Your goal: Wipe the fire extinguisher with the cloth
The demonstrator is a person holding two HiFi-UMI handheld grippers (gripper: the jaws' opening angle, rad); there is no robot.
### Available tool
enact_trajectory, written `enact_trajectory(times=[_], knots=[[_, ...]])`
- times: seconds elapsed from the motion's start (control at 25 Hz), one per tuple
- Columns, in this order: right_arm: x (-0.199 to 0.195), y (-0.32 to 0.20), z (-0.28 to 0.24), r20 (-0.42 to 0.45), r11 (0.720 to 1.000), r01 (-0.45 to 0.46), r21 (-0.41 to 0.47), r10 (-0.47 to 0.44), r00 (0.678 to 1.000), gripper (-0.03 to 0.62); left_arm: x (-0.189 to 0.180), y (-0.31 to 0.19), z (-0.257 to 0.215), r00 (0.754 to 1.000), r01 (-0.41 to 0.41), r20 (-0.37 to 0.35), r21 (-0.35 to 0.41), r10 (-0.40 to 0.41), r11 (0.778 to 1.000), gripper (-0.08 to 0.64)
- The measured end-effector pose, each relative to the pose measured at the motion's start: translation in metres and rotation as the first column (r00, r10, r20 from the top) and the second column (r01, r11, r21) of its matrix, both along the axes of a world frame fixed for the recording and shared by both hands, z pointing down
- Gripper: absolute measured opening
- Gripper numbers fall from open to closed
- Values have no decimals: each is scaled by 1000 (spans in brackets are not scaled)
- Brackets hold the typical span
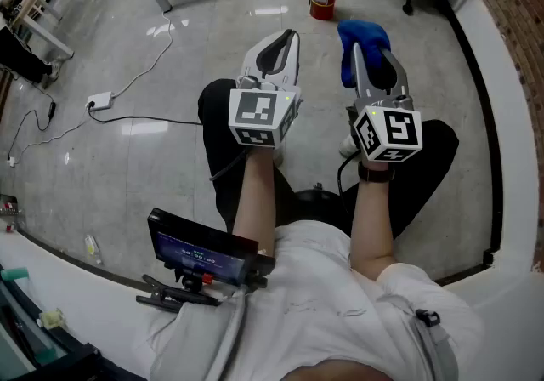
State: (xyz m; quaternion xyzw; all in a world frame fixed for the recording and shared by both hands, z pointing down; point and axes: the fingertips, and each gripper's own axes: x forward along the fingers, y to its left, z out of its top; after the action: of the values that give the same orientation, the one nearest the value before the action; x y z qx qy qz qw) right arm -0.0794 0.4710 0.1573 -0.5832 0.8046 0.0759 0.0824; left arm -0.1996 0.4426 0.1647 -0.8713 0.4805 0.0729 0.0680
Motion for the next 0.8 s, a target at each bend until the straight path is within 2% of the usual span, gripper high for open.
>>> enact_trajectory(times=[0.12, 0.36, 0.64, 0.8], knots=[[0, -1, -3, -1, 1000, -1, 8, 1, 1000, 74, 1, -2, -4, 1000, -3, 0, 7, 3, 1000, 12], [-11, 5, -19, -40, 996, 33, 78, -30, 999, 75, 2, -3, -7, 1000, -11, 9, 11, 11, 1000, 12], [-7, -9, -20, -5, 997, 31, 64, -30, 1000, 75, 9, -13, -18, 999, -32, -11, 28, 33, 999, 12], [4, -29, -12, 8, 999, 18, 38, -18, 1000, 75, 21, -39, -1, 998, -56, -12, -13, 56, 998, 12]])
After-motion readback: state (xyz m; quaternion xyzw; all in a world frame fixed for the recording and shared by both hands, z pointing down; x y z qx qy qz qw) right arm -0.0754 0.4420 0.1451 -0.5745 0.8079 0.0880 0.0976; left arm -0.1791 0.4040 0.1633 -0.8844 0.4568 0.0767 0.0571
